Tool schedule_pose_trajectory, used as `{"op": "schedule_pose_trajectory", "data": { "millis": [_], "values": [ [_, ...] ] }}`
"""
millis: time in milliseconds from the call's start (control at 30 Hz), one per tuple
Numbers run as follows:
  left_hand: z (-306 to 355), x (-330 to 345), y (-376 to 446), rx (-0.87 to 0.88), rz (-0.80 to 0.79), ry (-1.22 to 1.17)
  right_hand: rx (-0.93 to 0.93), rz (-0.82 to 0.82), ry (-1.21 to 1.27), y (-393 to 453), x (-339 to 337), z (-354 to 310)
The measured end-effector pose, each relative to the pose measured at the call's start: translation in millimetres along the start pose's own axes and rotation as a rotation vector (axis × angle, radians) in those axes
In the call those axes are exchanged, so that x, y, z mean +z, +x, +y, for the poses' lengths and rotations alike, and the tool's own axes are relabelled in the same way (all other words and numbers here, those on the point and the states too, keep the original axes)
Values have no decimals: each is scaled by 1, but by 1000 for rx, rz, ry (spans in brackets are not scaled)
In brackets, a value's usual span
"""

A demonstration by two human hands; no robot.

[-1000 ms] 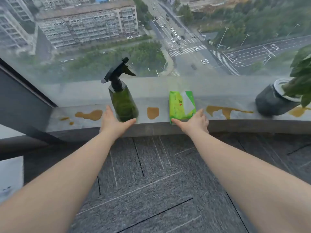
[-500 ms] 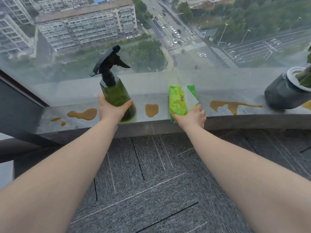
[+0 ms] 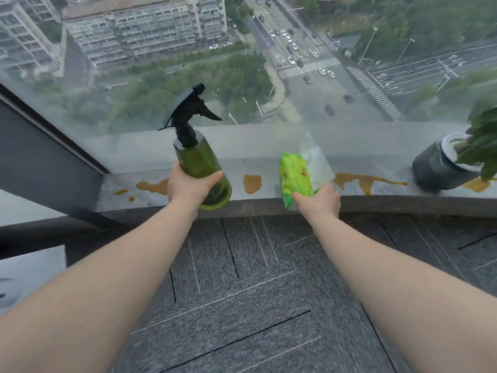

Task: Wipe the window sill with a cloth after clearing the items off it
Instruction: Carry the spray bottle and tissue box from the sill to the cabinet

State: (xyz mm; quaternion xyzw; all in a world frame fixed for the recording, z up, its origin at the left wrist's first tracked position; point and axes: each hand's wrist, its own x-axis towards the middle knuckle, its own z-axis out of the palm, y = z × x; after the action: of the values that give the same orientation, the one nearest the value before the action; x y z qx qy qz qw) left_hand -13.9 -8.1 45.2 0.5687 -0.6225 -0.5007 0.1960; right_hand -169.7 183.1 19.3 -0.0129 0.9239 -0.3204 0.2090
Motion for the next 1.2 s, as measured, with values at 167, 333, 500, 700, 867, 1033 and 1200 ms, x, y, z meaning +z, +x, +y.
{"op": "schedule_pose_trajectory", "data": {
  "millis": [167, 333, 500, 700, 867, 1033, 1200],
  "values": [
    [70, -60, -42, -12, -84, 81, -42, -44, -71, -58, -68, -54],
    [165, -138, -96, -2, -164, 63, -99, -76, -127, -122, -151, -133],
    [265, -223, -149, 47, -185, 58, -195, -94, -159, -195, -232, -215],
    [383, -336, -211, 155, -178, 67, -342, -54, -101, -296, -325, -322],
    [469, -431, -266, 218, -128, -19, -482, -5, -32, -378, -392, -408],
    [521, -518, -336, 307, -44, -139, -667, -17, 79, -447, -443, -473],
    [538, -587, -438, 362, 163, -159, -869, -133, 157, -520, -484, -506]
  ]
}}
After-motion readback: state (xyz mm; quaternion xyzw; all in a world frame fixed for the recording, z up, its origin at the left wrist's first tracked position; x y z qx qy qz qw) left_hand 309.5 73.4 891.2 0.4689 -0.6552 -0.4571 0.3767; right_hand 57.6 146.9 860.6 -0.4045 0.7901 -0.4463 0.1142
